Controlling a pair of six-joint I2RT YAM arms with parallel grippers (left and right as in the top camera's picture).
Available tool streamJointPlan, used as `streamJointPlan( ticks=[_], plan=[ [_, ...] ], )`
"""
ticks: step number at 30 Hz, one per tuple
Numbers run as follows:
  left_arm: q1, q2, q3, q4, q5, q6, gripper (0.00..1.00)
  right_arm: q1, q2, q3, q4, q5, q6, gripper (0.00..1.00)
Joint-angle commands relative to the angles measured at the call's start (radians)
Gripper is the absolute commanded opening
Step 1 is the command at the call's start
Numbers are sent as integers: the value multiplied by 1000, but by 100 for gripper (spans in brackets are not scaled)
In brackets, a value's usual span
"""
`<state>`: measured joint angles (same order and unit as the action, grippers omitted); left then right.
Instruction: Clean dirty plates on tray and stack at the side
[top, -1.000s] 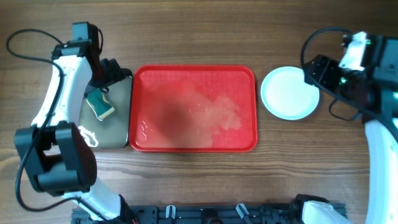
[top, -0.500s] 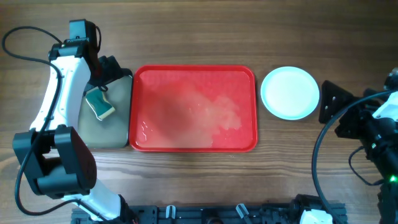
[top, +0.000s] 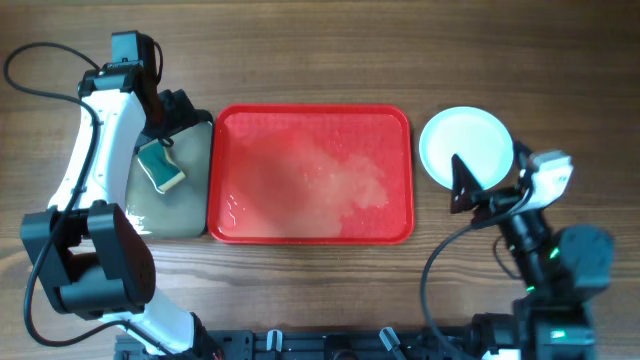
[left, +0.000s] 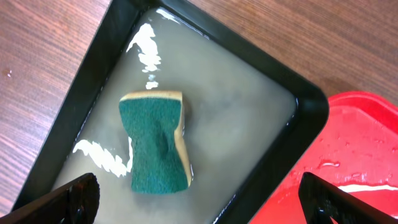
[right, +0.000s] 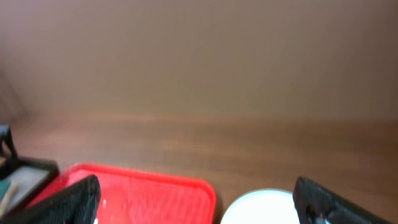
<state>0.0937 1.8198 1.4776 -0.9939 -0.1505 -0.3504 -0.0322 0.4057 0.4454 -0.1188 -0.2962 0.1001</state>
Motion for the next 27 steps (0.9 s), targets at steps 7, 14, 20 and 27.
streamJointPlan(
  ticks=[7, 14, 20, 27],
  plan=[
    [2, -4, 9, 3, 5, -6, 100, 10, -402, -440, 143, 19, 56, 100],
    [2, -4, 9, 3, 5, -6, 100, 10, -401, -440, 141, 36, 58, 100],
    [2, -4, 9, 3, 5, -6, 100, 10, -401, -440, 141, 37, 58, 99],
    [3, -6, 9, 3, 4, -6, 100, 10, -401, -440, 141, 37, 58, 100]
  ],
)
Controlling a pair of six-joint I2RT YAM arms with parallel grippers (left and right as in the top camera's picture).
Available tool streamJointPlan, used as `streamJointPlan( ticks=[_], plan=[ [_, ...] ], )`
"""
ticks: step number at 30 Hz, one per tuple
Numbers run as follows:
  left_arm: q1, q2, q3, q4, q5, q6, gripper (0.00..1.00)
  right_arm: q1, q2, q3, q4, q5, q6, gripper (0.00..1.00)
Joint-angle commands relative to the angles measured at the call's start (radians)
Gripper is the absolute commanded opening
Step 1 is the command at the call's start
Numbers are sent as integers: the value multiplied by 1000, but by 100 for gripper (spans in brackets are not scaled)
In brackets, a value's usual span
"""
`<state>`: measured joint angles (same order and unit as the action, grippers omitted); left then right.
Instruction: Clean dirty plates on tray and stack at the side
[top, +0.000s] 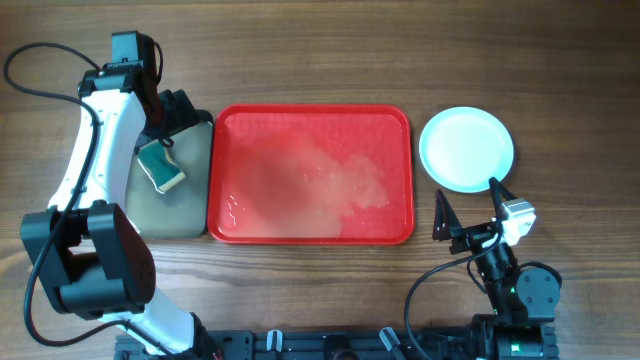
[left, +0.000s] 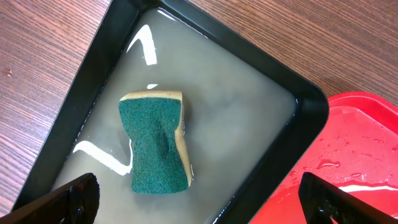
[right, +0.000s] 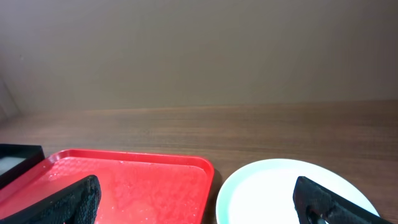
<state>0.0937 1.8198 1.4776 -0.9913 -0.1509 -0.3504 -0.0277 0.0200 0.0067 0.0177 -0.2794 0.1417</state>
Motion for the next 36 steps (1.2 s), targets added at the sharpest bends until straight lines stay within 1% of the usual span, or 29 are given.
streamJointPlan(
  ticks=[1, 4, 5, 7, 8, 9, 10, 12, 13, 15, 16, 21, 24, 27, 29, 31, 36],
  plan=[
    [-5, -17, 9, 0, 5, -6, 100, 5, -15, -1, 4, 20, 16, 100],
    [-55, -86, 9, 0, 5, -6, 100, 5, -15, -1, 4, 20, 16, 100],
    [-87, -140, 9, -1, -2, -2, 100, 5, -15, -1, 4, 20, 16, 100],
    [-125, -237, 9, 3, -76, 4, 100, 5, -15, -1, 4, 20, 16, 100],
    [-146, -318, 3, 19, -83, -12, 100, 5, -15, -1, 4, 20, 16, 100],
    [-157, -378, -15, 65, -92, -26, 100, 5, -15, -2, 4, 20, 16, 100],
    [-160, -455, -61, 162, -94, -25, 100, 5, -15, -1, 4, 20, 16, 100],
    [-141, -585, -192, 363, -85, -24, 100, 5, -15, -1, 4, 20, 16, 100],
    [-122, -660, -285, 474, -53, -24, 100, 5, -15, -1, 4, 20, 16, 100],
    [-83, -781, -449, 628, 20, -20, 100, 5, -15, -1, 4, 20, 16, 100],
    [-63, -840, -531, 695, 62, 2, 100, 5, -15, -1, 4, 20, 16, 100],
    [2, -1117, -899, 961, 223, 109, 100, 5, -15, -1, 4, 20, 16, 100],
    [4, -1287, -1091, 1072, 233, 138, 100, 5, -15, -1, 4, 20, 16, 100],
    [-10, -1444, -1233, 1102, 232, 138, 100, 5, -15, -1, 4, 20, 16, 99],
    [-33, -1510, -1282, 1101, 229, 149, 100, 5, -15, -1, 4, 20, 16, 100],
    [-64, -1570, -1329, 1100, 229, 189, 100, 5, -15, -1, 4, 20, 16, 100],
    [-109, -1680, -1440, 1101, 191, 190, 100, 5, -15, -2, 4, 20, 16, 100]
  ],
)
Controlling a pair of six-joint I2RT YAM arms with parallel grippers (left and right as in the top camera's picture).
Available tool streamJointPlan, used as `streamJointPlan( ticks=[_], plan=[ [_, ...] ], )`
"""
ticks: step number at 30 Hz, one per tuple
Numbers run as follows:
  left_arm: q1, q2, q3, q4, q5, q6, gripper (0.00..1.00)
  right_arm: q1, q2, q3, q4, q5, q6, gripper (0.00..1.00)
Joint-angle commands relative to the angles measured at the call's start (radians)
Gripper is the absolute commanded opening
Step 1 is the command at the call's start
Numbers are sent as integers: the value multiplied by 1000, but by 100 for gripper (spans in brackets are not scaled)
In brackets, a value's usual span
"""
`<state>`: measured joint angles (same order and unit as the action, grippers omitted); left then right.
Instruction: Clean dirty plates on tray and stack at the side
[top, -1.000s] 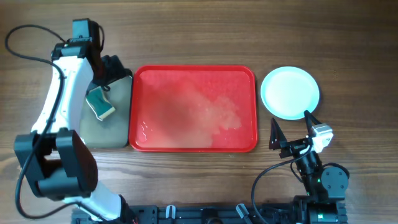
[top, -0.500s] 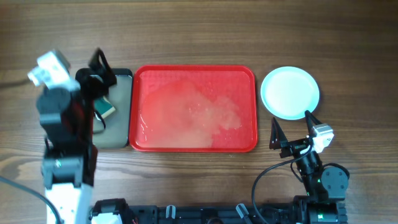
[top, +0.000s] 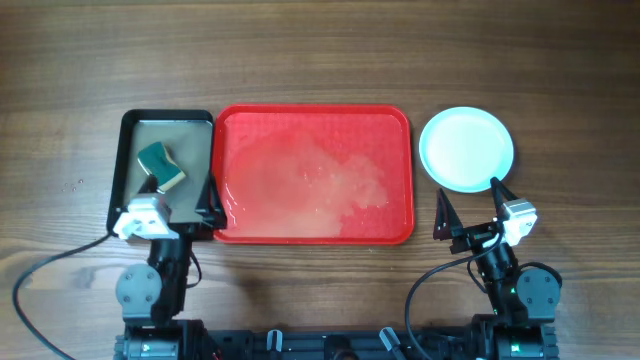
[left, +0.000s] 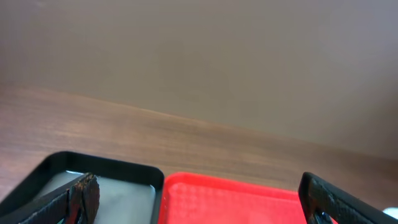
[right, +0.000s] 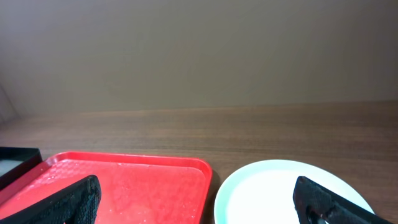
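The red tray (top: 312, 120) lies mid-table, wet and with no plates on it. To its right on the wood rests a white plate (top: 466, 149), also seen in the right wrist view as a pale disc (right: 280, 193). The black basin (top: 128, 150) of murky water on the tray's left holds a green sponge (top: 161, 167). My left gripper (top: 170, 208) sits low at the front edge by the basin, open and empty. At the front right, my right gripper (top: 470, 208) is open and empty, just short of the plate.
Both arms are folded back at the table's front edge, their bases and cables (top: 60, 262) along the bottom. A plain wall stands behind the wooden table (top: 320, 50).
My left arm, which reached over the basin with its gripper above the sponge, is now folded back at the front edge. The right arm, plate and sponge have not moved.
At first my left gripper hung open over the sponge in the basin and my right gripper sat by the plate's near edge. Then the right arm was back at the front edge. Now the left arm is back too.
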<state>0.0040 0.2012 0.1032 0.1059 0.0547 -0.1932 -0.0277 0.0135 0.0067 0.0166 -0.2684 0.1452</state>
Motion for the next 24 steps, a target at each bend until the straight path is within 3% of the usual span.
streamJointPlan(
  ticks=[1, 6, 24],
  plan=[
    [-20, -76, -80, 3, -14, 33, 100, 5, -9, -1, 5, 9, 13, 100],
    [-20, -199, -98, -177, -14, 33, 100, 5, -9, -1, 5, 9, 13, 100],
    [-20, -196, -98, -182, -14, 32, 100, 5, -9, -1, 5, 9, 13, 100]
  ],
)
